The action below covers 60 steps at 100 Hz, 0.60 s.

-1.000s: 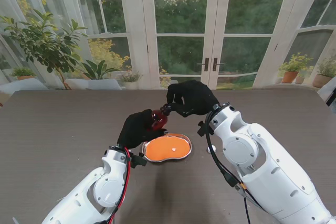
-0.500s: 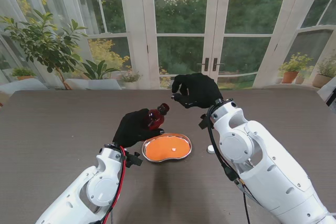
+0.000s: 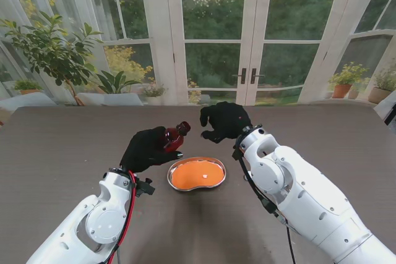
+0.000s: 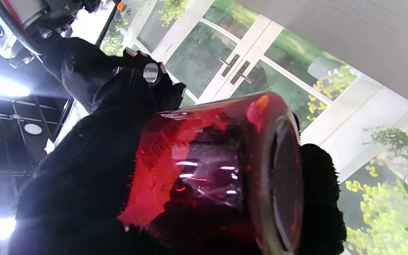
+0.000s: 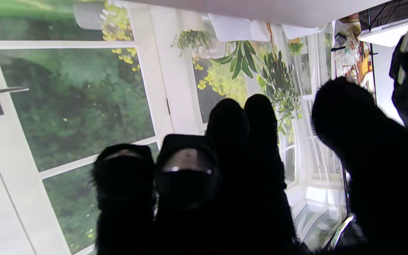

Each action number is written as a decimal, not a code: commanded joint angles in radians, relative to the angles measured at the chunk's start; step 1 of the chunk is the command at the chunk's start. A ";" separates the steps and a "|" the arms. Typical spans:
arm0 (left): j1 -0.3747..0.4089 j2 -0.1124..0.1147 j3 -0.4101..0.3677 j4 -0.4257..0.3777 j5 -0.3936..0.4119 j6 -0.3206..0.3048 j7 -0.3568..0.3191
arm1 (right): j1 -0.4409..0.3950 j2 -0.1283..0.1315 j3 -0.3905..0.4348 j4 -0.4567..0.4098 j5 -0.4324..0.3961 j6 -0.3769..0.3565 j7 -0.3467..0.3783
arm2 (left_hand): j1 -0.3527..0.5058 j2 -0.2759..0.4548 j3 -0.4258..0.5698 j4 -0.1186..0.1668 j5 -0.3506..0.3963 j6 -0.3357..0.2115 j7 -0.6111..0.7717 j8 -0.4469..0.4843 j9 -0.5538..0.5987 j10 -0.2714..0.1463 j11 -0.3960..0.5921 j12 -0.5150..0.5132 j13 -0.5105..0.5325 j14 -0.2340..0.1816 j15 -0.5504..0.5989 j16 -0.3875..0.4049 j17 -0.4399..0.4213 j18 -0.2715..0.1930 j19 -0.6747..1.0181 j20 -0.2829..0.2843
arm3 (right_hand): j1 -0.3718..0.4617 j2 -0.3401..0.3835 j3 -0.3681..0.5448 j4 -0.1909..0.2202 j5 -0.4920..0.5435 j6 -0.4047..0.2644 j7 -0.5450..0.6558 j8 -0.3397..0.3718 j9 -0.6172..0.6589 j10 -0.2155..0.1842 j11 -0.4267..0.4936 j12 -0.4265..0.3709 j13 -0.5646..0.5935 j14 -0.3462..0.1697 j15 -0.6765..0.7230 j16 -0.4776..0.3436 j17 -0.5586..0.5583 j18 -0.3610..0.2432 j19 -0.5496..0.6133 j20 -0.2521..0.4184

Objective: Collect the cotton balls from the tray into a sample bottle

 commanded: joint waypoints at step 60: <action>0.030 0.009 -0.018 -0.023 0.010 -0.006 -0.038 | 0.088 -0.018 -0.193 0.241 -0.052 -0.033 -0.084 | 0.215 0.195 0.287 0.026 0.162 -0.268 0.159 0.007 0.057 -0.108 0.022 0.002 0.031 -0.008 0.010 -0.001 -0.008 -0.040 -0.013 -0.010 | -0.015 -0.197 0.093 0.064 0.073 -0.055 -0.084 0.097 0.022 -0.028 0.057 0.045 0.039 -0.053 0.069 0.023 0.037 0.016 0.047 0.006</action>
